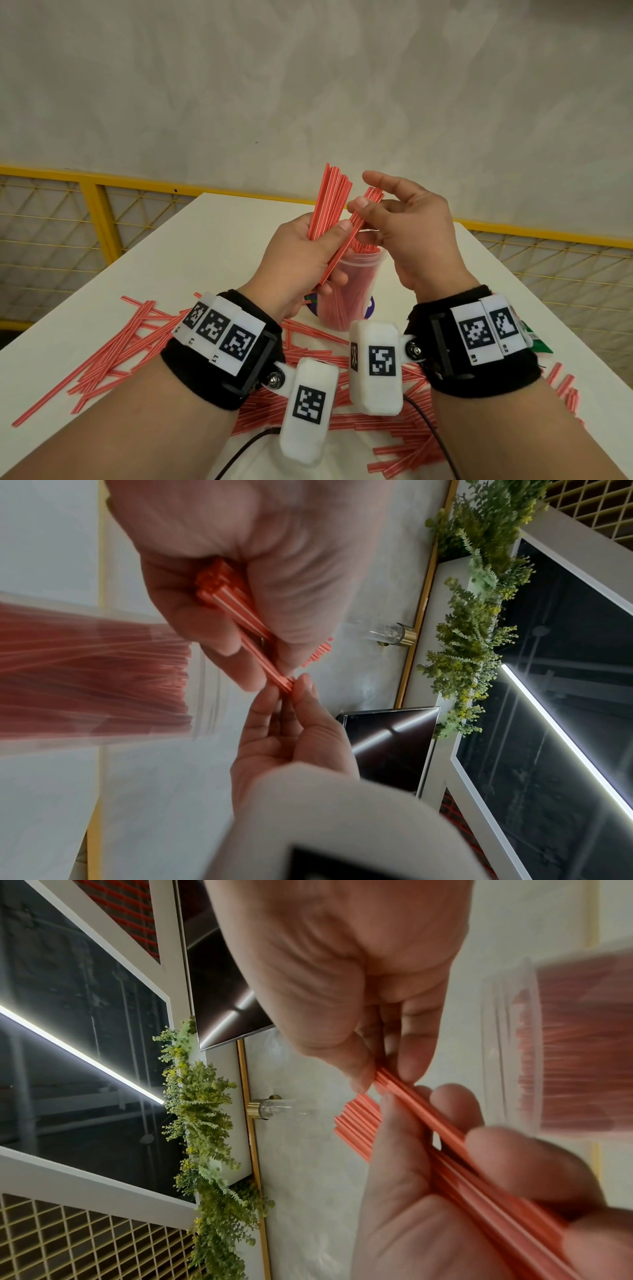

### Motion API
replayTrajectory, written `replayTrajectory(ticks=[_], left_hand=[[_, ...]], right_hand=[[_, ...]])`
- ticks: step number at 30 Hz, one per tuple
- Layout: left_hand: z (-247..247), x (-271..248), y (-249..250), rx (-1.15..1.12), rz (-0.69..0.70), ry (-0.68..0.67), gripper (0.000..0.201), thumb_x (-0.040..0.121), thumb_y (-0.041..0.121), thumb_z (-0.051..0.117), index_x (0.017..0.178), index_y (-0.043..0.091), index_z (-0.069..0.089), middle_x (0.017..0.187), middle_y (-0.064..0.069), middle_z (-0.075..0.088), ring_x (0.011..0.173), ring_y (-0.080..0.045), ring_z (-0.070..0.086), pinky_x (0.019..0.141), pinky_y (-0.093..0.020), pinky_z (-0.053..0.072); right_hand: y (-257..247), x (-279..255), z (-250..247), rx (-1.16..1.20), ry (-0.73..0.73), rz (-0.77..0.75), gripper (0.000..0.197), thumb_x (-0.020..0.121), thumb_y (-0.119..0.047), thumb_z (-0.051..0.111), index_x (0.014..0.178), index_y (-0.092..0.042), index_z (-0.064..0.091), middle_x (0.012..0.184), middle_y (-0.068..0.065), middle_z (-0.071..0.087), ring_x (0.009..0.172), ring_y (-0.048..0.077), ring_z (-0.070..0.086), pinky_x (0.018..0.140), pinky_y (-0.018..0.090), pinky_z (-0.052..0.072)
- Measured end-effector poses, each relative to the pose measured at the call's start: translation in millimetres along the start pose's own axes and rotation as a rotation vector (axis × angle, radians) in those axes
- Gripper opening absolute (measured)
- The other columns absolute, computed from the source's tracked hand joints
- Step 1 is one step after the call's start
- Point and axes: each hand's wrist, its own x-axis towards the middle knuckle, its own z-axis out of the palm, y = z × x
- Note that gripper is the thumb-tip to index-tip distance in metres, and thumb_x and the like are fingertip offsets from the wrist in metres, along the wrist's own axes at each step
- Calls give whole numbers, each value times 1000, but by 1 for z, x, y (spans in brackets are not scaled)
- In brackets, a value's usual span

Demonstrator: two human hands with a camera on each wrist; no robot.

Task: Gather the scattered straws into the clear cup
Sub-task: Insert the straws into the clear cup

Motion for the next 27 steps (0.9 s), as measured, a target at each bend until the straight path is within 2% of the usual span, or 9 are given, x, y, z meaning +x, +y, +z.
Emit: replayTrajectory(ticks=[4,7,10,13,18,20,21,24,27], left_hand=[[0,1,1,18,2,17,20,95,40,57,99,21,62,71,0,73,47,-17,65,37,-23,45],[-2,3,-1,9,-23,92,23,97,37,55,98,14,60,69,1,67,47,-16,64,38,-23,45],[-6,6,-4,1,-46,138,24,98,36,54,98,13,60,71,0,65,43,-11,56,38,-22,42],[-5,8,-7,15,-48,151,29,96,39,56,94,10,60,59,7,60,40,-8,43,36,-21,35],[-3,8,-8,-21,-64,141,36,94,44,56,95,8,60,50,12,51,38,-7,34,36,-19,30],[-3,7,-7,-46,-75,136,35,94,45,55,93,11,60,50,12,50,38,-7,34,35,-19,29],[-3,7,-7,-53,-79,133,34,94,45,55,92,12,61,50,13,50,39,-7,34,35,-19,29],[-3,6,-6,-58,-84,121,33,94,46,55,92,13,61,49,13,50,39,-7,34,35,-19,29],[-2,6,-5,-72,-88,114,35,95,45,54,96,11,60,49,13,50,39,-7,33,35,-19,28]], right_hand=[[-1,1,-2,35,52,-49,25,85,-3,68,101,-22,68,72,9,72,67,19,69,58,27,53],[-3,6,-6,101,184,-126,26,85,-1,67,99,-23,67,66,2,69,67,15,68,58,26,52],[-5,9,-13,159,311,-220,27,87,-1,66,100,-25,65,66,0,67,68,13,66,60,27,54],[-2,10,-18,74,349,-295,30,87,-1,64,101,-28,65,71,3,66,69,12,64,62,27,55],[7,13,-18,-191,272,-319,37,85,-2,65,96,-38,66,75,7,65,69,12,61,73,40,59],[10,13,-16,-285,197,-279,38,85,-3,66,95,-39,66,80,18,67,70,16,60,75,37,57],[12,13,-16,-352,155,-256,36,86,-4,66,95,-39,66,81,18,67,70,18,62,75,34,55],[16,11,-15,-601,1,-148,24,91,-11,61,93,-33,69,79,-3,71,75,12,66,74,26,52],[19,9,-13,-808,-92,-53,19,93,-14,56,95,-22,74,87,-5,68,80,15,64,66,23,47]])
